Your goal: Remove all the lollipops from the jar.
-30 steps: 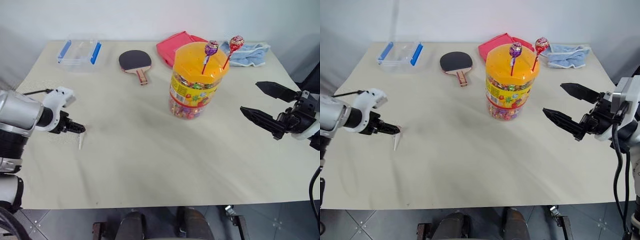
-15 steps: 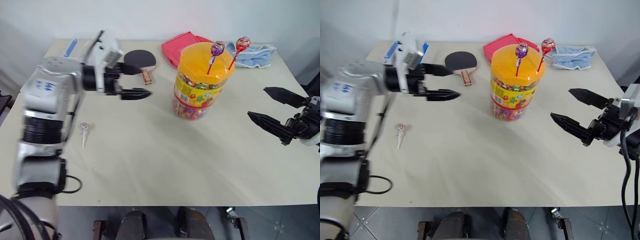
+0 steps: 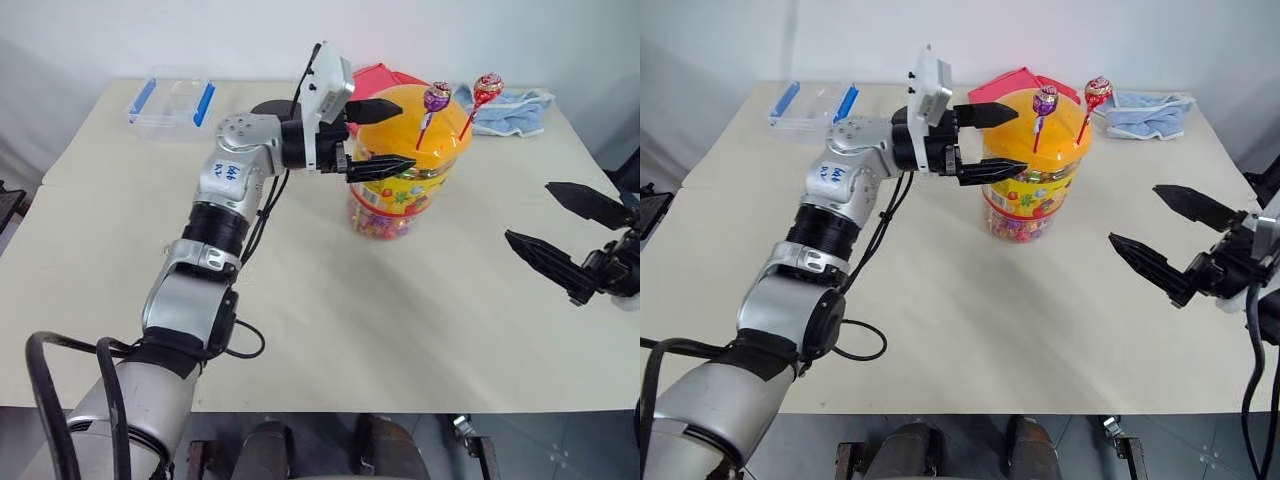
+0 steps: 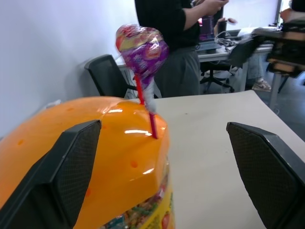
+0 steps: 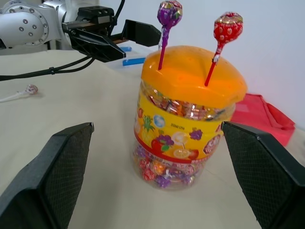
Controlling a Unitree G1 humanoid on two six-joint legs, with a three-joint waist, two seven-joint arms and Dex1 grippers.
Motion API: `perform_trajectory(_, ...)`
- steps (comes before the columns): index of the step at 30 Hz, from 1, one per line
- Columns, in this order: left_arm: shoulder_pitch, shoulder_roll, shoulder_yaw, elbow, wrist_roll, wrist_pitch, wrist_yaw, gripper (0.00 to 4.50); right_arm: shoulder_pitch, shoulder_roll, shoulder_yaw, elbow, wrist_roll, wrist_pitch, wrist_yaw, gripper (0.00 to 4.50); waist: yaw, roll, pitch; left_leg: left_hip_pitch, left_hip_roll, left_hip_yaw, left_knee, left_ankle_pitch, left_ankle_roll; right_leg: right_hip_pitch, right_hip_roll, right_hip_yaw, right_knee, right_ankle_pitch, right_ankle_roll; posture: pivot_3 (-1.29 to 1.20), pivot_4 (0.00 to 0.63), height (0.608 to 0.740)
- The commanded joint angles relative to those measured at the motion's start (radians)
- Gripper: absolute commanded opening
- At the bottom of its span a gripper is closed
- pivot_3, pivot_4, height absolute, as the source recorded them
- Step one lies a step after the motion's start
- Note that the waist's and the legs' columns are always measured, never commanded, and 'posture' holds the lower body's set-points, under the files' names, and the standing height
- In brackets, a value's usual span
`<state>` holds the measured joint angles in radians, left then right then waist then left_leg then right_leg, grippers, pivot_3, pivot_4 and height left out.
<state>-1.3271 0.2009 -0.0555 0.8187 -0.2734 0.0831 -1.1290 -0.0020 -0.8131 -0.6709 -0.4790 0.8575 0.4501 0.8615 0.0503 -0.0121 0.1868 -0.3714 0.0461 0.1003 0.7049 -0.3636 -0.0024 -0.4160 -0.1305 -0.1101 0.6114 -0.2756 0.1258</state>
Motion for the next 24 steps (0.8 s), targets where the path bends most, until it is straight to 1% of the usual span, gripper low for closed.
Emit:
perform_trajectory(1,-0.072,-0.031,0.017,0.058,0.004,-0.046,-0.018,4.47,0.023,0.009,-0.058,-0.057,0.029,-0.012,-0.027,4.5,0.0,0.0,0.0,0.0,0.0,0.0,0.0,0.0,0.0,0.0,0.0,0.0,0.0,0.0,0.0,0.0,0.15,0.74)
perform_trajectory(5,-0.122,-0.069,0.026,0.147,0.02,-0.1,-0.015,4.47,0.045,0.013,-0.072,-0.077,0.038,-0.013,-0.045,4.5,0.001,0.0,0.0,0.0,0.0,0.0,0.0,0.0,0.0,0.0,0.0,0.0,0.0,0.0,0.0,0.0,0.15,0.74)
perform_trajectory(6,-0.134,-0.077,0.028,0.168,0.024,-0.113,-0.009,4.29,0.049,0.014,-0.074,-0.08,0.039,-0.014,-0.048,4.5,0.001,0.0,0.0,0.0,0.0,0.0,0.0,0.0,0.0,0.0,0.0,0.0,0.0,0.0,0.0,0.0,0.15,0.74)
perform_trajectory(9,-0.164,-0.092,0.027,0.221,0.043,-0.113,-0.007,3.59,0.063,0.015,-0.081,-0.09,0.044,-0.017,-0.058,4.5,0.0,0.0,0.0,0.0,0.0,0.0,0.0,0.0,0.001,0.0,0.0,0.0,-0.001,0.0,0.0,0.0,0.15,0.74)
perform_trajectory(20,-0.223,-0.106,0.079,0.268,0.046,-0.128,0.021,0.21,0.076,0.012,-0.082,-0.097,0.052,-0.027,-0.074,4.5,0.0,0.0,0.0,0.0,0.0,0.0,-0.001,-0.001,0.001,0.0,0.0,0.0,-0.001,0.0,0.0,0.0,0.15,0.74)
perform_trajectory(21,-0.229,-0.106,0.086,0.27,0.043,-0.129,0.025,0.02,0.074,0.01,-0.081,-0.094,0.053,-0.028,-0.073,4.5,0.0,0.0,0.0,0.0,0.0,0.0,-0.001,-0.001,0.001,0.0,0.0,0.0,-0.001,0.0,0.0,0.0,0.15,0.74)
perform_trajectory(24,-0.281,-0.1,0.128,0.257,0.013,-0.108,0.047,0.02,0.056,-0.006,-0.076,-0.078,0.062,-0.026,-0.058,4.5,0.001,-0.001,0.0,-0.001,0.0,0.0,-0.001,-0.001,0.001,0.0,0.0,0.0,-0.002,0.0,0.0,0.0,0.15,0.74)
